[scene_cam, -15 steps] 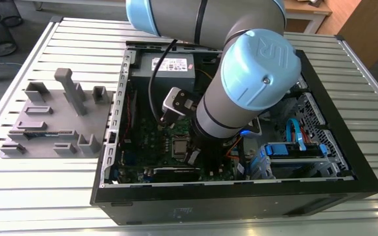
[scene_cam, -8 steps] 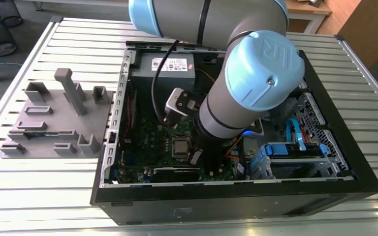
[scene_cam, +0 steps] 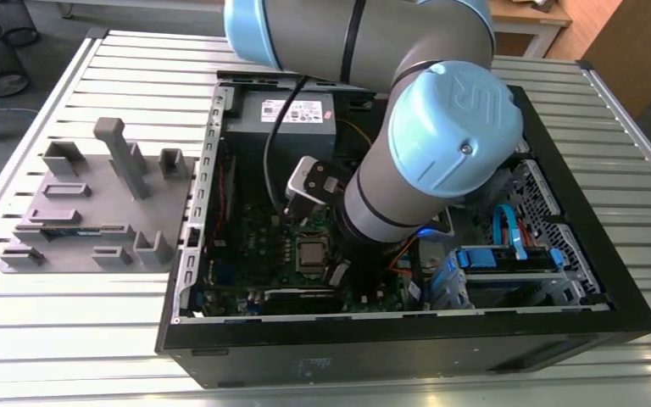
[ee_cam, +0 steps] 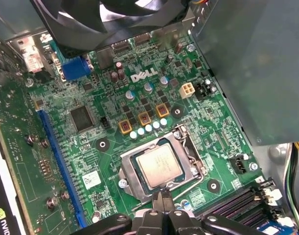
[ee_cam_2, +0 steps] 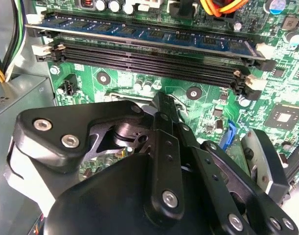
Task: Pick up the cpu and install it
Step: 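Install the first cpu locking lever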
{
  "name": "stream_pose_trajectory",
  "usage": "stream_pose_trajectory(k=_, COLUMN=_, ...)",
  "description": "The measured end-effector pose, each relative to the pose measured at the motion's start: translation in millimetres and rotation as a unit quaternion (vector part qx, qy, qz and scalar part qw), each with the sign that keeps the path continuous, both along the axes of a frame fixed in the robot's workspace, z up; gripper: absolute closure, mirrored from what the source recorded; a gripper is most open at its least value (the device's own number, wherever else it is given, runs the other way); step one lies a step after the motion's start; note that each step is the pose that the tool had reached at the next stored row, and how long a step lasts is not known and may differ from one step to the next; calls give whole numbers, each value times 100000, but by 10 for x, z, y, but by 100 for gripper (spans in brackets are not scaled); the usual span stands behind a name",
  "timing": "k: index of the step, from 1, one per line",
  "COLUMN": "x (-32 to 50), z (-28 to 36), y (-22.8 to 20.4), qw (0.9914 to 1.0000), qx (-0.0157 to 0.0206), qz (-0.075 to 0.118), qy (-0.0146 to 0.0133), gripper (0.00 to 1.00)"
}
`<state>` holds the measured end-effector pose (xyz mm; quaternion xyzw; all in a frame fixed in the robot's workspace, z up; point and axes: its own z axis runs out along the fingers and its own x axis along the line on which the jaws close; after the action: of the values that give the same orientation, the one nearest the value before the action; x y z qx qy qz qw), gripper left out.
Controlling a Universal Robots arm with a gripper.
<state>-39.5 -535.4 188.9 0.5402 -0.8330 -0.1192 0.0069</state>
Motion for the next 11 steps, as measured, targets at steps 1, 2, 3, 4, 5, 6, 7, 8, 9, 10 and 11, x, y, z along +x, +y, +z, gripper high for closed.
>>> stream_pose_trajectory(k=1, x=3, z=-6, y=0, qw=100000, qx=-2, qz=51, qy=2, gripper=89)
stream_pose_trajectory(k=2, x=6, z=-13, y=0, qw=100000, qx=-4, qz=104, qy=2, gripper=89)
stream_pose_trajectory(k=3, x=8, z=-19, y=0, qw=100000, qx=-7, qz=144, qy=1, gripper=89)
stream_pose_trajectory(k=4, x=9, z=-20, y=-1, qw=100000, qx=-11, qz=170, qy=4, gripper=89)
stream_pose_trajectory(k=5, x=9, z=-21, y=-1, qw=100000, qx=-11, qz=176, qy=4, gripper=89)
stream_pose_trajectory(k=6, x=9, z=-22, y=0, qw=100000, qx=-5, qz=182, qy=0, gripper=89)
stream_pose_trajectory(k=7, x=9, z=-22, y=0, qw=100000, qx=3, qz=188, qy=-2, gripper=89)
stream_pose_trajectory(k=8, x=10, z=-22, y=0, qw=100000, qx=2, qz=193, qy=0, gripper=89)
stream_pose_trajectory(k=9, x=10, z=-23, y=0, qw=100000, qx=8, qz=198, qy=-2, gripper=89)
stream_pose_trajectory(k=10, x=25, z=-23, y=0, qw=100000, qx=22, qz=216, qy=2, gripper=89)
stream_pose_trajectory(k=11, x=38, z=-24, y=0, qw=100000, qx=26, qz=215, qy=-1, gripper=89)
